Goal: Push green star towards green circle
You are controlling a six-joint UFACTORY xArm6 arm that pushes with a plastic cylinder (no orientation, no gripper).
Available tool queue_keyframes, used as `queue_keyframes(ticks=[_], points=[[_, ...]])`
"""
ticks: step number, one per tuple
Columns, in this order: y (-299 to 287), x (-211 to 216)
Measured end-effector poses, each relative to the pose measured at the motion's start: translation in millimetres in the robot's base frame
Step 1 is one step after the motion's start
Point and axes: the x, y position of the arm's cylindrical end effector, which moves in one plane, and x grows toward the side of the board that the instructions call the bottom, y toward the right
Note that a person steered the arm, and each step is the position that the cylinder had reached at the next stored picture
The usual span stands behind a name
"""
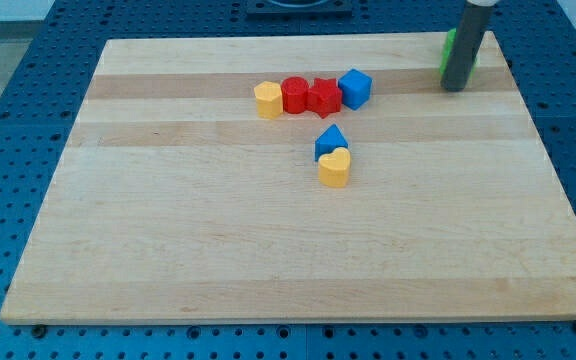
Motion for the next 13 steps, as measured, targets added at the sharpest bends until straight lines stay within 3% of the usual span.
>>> queue_keyframes(ticks=[3,5,6,11,13], points=[[0,-8],[-10,48],[-39,53],[-150,23],[-153,4]])
